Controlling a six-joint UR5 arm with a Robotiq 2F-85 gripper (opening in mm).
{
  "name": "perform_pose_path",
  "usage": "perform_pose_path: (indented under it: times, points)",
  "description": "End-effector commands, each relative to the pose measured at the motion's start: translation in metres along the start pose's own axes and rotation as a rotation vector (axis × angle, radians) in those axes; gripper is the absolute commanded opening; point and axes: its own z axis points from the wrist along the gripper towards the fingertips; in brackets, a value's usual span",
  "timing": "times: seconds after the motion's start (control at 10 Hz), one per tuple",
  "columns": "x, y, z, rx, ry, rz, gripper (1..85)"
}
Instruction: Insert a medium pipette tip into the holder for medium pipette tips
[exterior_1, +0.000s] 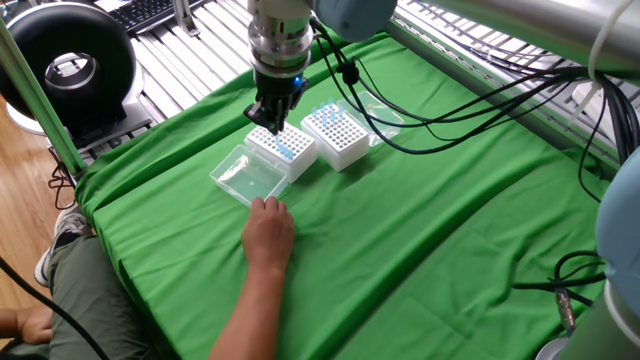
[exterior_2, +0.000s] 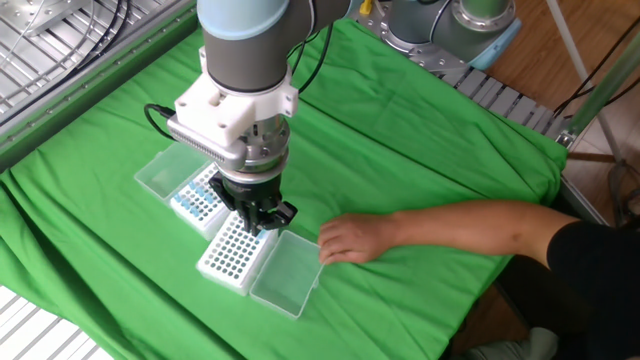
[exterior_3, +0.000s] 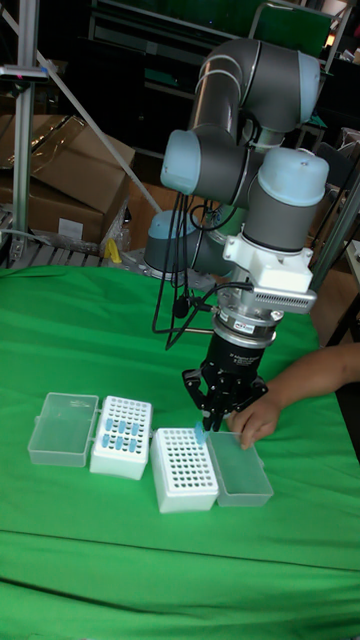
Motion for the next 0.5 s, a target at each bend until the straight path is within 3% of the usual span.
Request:
perform_pose_path:
  times: [0.0,0.2,0.4]
  points:
    - [-0.0017,-0.0002,0.005,-0.012,-0.011,0.005,1.0]
    - [-0.0021,-0.0003,0.005,-0.011,-0.013,0.003,1.0]
    - [0.0071,-0.0014,0.005,-0.006,0.025,-0.033,3.0]
